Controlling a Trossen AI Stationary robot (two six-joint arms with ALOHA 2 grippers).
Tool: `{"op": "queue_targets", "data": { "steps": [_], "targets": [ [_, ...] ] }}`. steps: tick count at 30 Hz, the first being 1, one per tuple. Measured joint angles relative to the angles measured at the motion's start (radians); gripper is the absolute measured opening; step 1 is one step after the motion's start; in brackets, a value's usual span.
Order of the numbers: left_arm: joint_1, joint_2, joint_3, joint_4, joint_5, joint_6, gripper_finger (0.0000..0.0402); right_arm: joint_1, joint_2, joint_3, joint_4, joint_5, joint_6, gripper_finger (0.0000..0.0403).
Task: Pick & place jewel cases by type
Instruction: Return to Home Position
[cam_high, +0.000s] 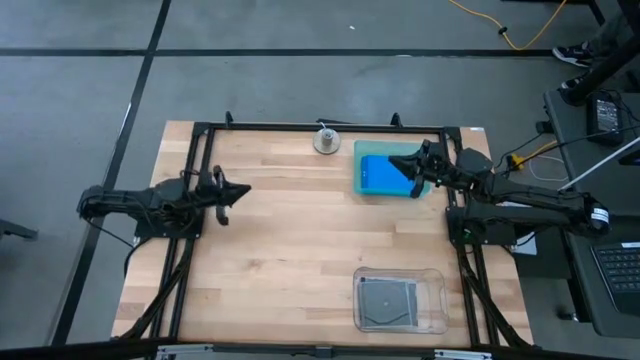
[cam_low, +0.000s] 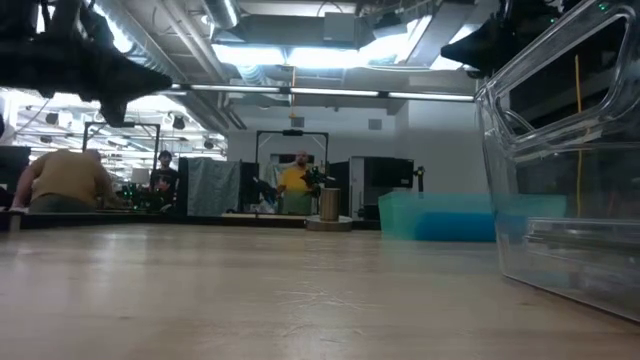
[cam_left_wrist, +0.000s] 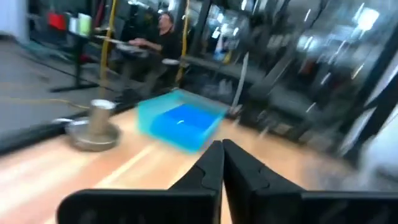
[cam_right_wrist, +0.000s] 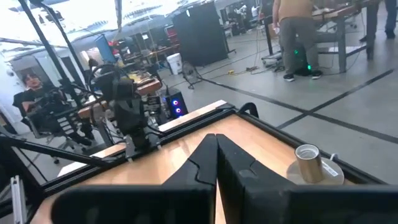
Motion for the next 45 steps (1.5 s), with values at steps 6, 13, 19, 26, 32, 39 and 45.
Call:
{"op": "queue_targets", "data": {
  "steps": [6,13,19,26,32,39,45],
  "targets": [
    [0.007,0.0,0.033,-0.111,-0.203,0.206,0.0003,0.0,0.0,0.0,-0.004,0.001,-0.033,0.0006],
    [0.005,0.023,0.06,-0.33,-0.229,0.06,0.0003,0.0,-0.001,0.0,-0.002,-0.042,-0.06,0.0006],
    [0.003,0.027,0.06,-0.332,-0.217,-0.005,0.0003,0.03,-0.001,-0.039,0.037,-0.051,-0.11,0.0006],
    [0.003,0.027,0.06,-0.331,-0.216,-0.036,0.0012,0.213,0.03,-0.263,0.403,0.118,-0.114,0.0004],
    [0.003,0.027,0.06,-0.331,-0.214,-0.035,0.001,0.377,0.051,-0.392,0.667,0.286,-0.15,0.0004],
    [0.003,0.027,0.06,-0.331,-0.214,-0.035,0.0011,0.382,0.015,-0.365,0.678,0.13,-0.128,0.0004],
    [0.003,0.027,0.06,-0.331,-0.214,-0.035,0.0011,0.34,-0.111,-0.394,0.582,-0.065,-0.225,0.0004]
  ]
}}
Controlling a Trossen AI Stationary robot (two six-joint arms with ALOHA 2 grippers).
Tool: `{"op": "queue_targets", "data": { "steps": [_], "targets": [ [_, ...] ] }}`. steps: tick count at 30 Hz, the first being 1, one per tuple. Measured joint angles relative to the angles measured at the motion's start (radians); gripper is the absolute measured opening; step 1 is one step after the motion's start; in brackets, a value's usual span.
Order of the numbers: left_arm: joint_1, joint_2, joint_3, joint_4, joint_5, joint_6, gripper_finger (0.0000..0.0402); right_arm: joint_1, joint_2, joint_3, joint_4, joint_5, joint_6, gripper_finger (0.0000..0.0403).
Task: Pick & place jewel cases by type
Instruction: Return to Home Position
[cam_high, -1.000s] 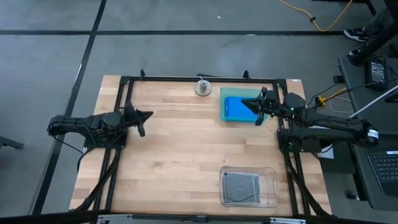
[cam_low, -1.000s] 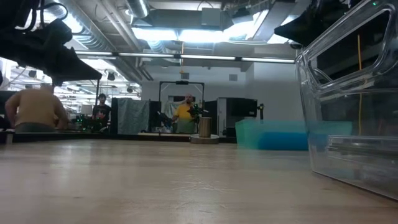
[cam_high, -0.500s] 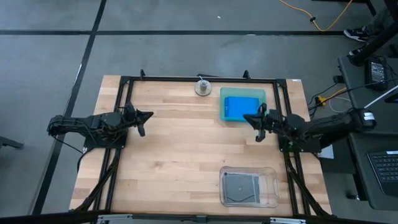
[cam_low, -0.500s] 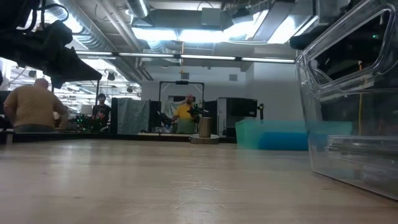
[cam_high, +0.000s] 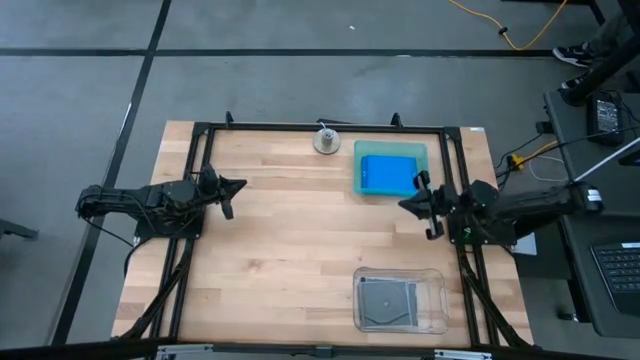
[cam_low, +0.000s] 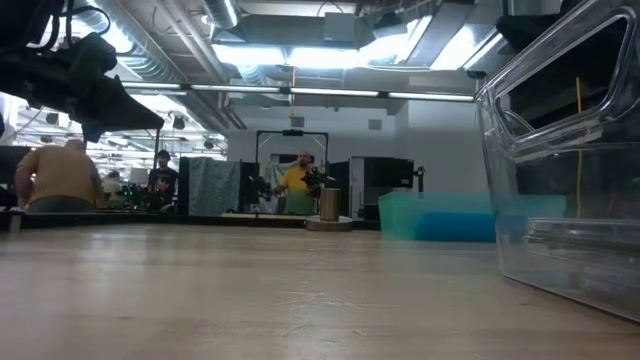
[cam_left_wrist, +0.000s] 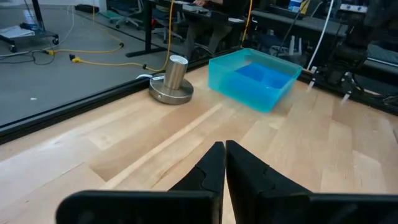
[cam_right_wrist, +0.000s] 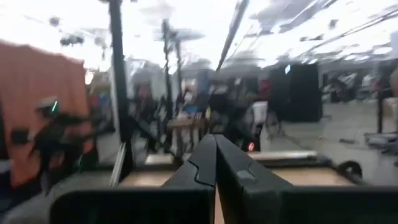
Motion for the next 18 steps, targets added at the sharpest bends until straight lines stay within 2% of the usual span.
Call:
{"op": "queue_targets", "data": {
  "steps": [3,9,10,13,18],
  "targets": [
    [0.0,0.0,0.0,0.0,0.0,0.0,0.0008,-0.005,-0.143,0.0,-0.23,-0.065,-0.026,0.0004],
    [0.0,0.0,0.0,0.0,0.0,0.0,0.0007,-0.005,-0.526,0.003,-0.82,-0.06,-0.089,0.0004],
    [0.0,0.0,0.0,0.0,0.0,0.0,0.0008,-0.004,-0.531,0.013,-0.807,-0.062,-0.087,0.0004],
    [0.0,-0.001,0.0,0.005,0.001,0.0,0.001,0.0,-0.524,0.035,-0.844,-0.163,-0.105,0.0004],
    [0.0,-0.001,0.0,0.004,0.002,0.0,0.0008,0.0,-0.515,0.048,-0.936,-0.227,-0.039,0.0008]
  ]
}}
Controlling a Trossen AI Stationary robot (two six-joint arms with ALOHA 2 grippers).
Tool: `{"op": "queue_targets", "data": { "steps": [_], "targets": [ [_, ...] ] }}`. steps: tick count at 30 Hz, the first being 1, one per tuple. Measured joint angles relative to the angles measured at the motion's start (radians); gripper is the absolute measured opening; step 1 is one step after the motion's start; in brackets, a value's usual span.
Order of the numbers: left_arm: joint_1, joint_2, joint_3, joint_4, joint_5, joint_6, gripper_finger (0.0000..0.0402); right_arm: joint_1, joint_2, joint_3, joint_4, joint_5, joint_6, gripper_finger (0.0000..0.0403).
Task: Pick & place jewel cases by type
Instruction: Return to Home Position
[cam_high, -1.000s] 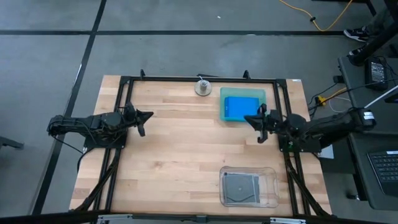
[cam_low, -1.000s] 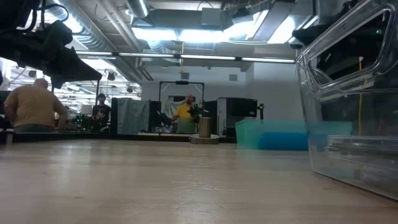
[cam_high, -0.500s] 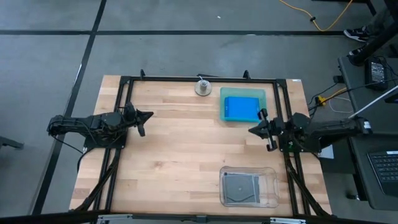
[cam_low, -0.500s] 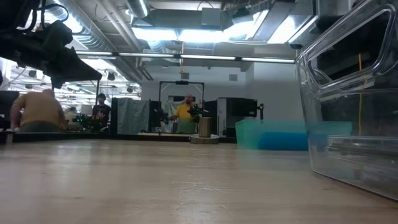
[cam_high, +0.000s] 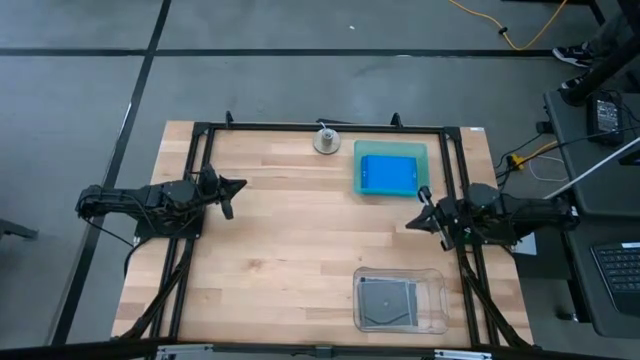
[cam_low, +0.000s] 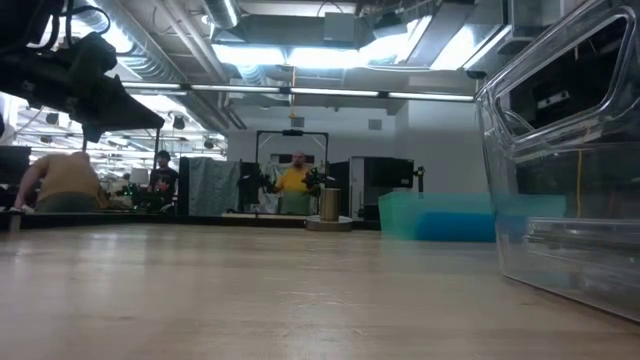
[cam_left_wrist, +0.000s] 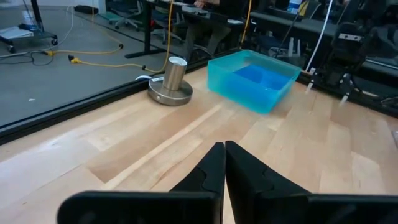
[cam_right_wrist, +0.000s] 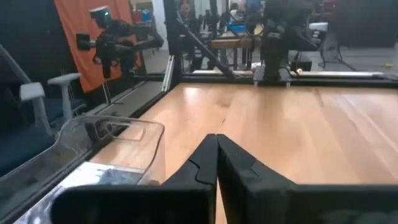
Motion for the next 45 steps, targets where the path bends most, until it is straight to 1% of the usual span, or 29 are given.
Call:
{"op": "queue_targets", "data": {
  "steps": [3,5,8,19,28,36,45],
  "targets": [
    [0.0,0.0,0.0,0.002,-0.001,0.0,0.0006,0.0,0.009,0.001,-0.002,0.014,0.008,0.0014],
    [0.0,0.001,0.0,0.002,0.0,0.0,0.0007,0.0,0.009,0.001,-0.005,0.06,-0.022,0.0018],
    [0.0,0.0,0.0,0.002,0.0,0.0,0.001,-0.001,0.009,0.001,-0.005,0.083,-0.028,0.0021],
    [0.0,0.0,0.0,0.002,0.001,0.0,0.0011,-0.001,0.009,0.001,-0.006,0.083,-0.028,0.001],
    [0.0,0.0,0.0,0.002,0.001,0.0,0.0009,-0.001,0.009,0.001,-0.006,0.083,-0.029,0.0024],
    [0.0,0.0,0.0,0.002,0.001,0.0,0.0012,-0.001,0.009,0.001,-0.006,0.083,-0.03,0.0025],
    [0.0,0.0,0.0,0.002,0.001,0.0,0.0006,-0.001,0.009,0.001,-0.006,0.083,-0.029,0.0025]
  ]
}}
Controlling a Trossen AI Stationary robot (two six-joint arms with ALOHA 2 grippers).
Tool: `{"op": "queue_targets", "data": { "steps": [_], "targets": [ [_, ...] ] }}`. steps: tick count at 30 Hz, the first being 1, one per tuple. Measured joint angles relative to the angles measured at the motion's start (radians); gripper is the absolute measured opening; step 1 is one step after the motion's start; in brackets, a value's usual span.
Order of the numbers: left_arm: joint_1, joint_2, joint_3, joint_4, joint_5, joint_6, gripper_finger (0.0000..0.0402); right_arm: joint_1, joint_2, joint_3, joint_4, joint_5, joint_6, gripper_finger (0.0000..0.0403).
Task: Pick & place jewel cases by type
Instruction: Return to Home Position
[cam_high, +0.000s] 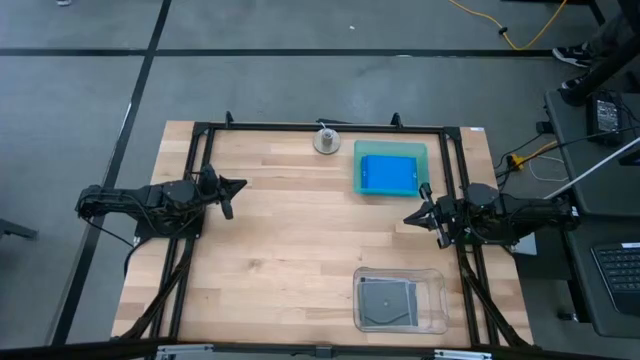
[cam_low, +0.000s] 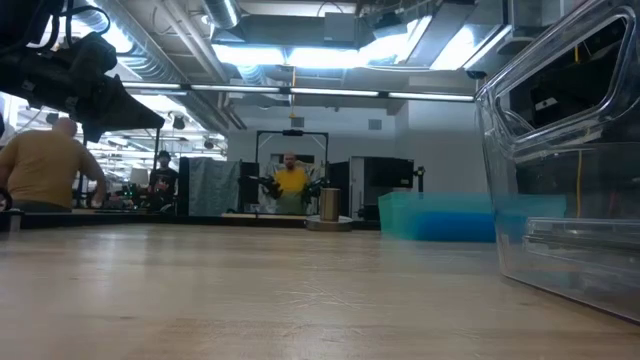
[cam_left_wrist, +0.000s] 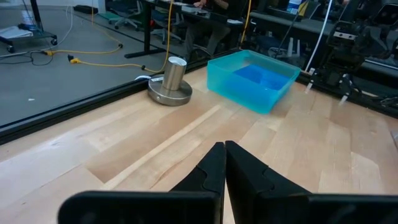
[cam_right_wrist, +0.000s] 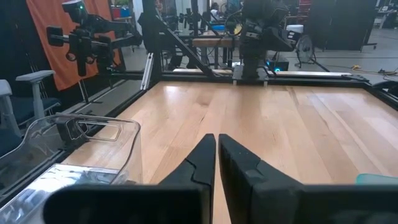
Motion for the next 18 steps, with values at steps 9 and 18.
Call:
{"op": "queue_targets", "data": {
  "steps": [9,18],
  "targets": [
    [0.0,0.0,0.0,0.0,0.0,0.0,0.001,0.0,0.0,0.0,0.0,0.0,0.001,0.0026],
    [0.0,0.0,0.0,0.0,0.0,0.0,0.0008,0.0,0.0,0.0,0.0,0.0,-0.001,0.0026]
  ]
}}
